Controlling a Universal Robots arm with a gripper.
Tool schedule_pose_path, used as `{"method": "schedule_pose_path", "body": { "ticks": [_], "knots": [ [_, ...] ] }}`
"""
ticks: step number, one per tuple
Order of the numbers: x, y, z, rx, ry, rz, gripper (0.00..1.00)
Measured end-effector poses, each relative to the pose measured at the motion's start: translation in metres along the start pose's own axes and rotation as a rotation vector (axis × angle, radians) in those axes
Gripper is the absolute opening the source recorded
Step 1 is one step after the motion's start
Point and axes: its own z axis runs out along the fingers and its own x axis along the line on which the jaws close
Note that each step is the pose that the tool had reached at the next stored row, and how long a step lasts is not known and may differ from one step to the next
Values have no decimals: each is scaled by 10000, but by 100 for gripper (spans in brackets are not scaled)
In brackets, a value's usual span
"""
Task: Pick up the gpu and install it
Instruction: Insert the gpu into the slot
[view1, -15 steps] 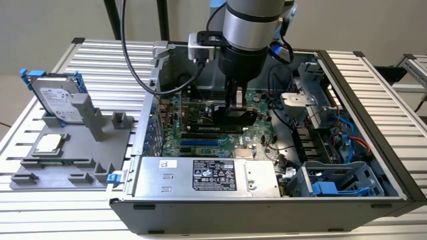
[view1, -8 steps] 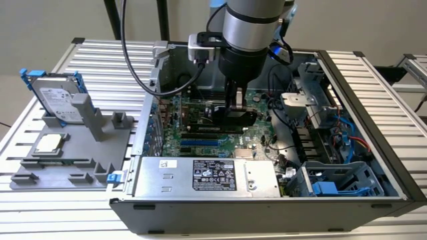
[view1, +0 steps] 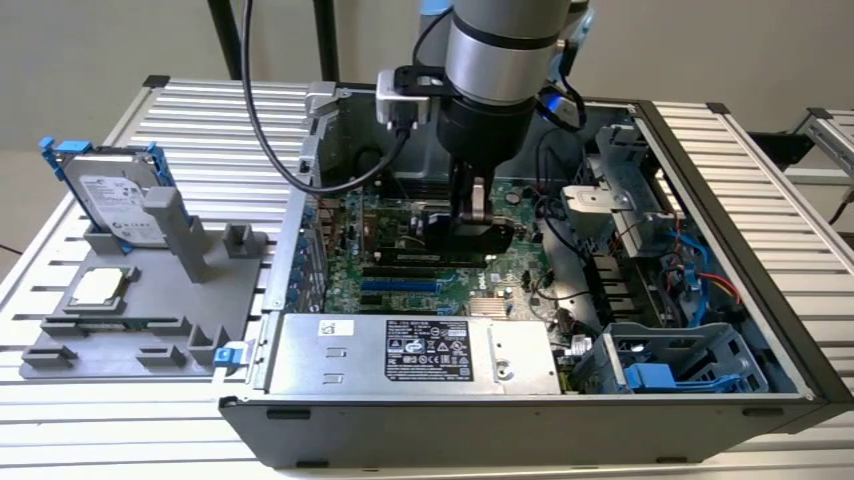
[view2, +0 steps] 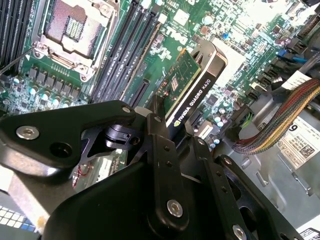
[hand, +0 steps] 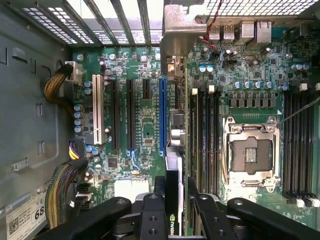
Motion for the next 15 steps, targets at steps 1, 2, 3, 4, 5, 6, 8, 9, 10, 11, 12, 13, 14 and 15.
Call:
{"method": "schedule_pose_path", "body": {
  "ticks": [1, 2, 3, 4, 5, 6, 8, 9, 10, 11, 12, 13, 14, 15],
  "knots": [
    [3, 0, 2, 0, 0, 0, 0],
    [6, 0, 4, 0, 1, 0, 0],
    [9, 0, 6, -1, 2, 1, 0],
    [13, 0, 7, 0, 2, 0, 0],
    [16, -1, 7, -1, 2, 0, 0],
    [19, -1, 9, 0, 2, 0, 0],
    [24, -1, 13, 0, 0, 0, 0],
    [28, -1, 14, -1, 3, 0, 0],
    [31, 0, 18, 0, 1, 0, 0],
    [33, 1, 21, 0, 1, -1, 0],
    [35, 2, 24, -1, 2, -1, 0],
    [38, 3, 27, 0, 2, -1, 0],
    [40, 3, 30, 0, 1, 1, 0],
    [43, 3, 32, 0, 2, 1, 0]
  ]
}}
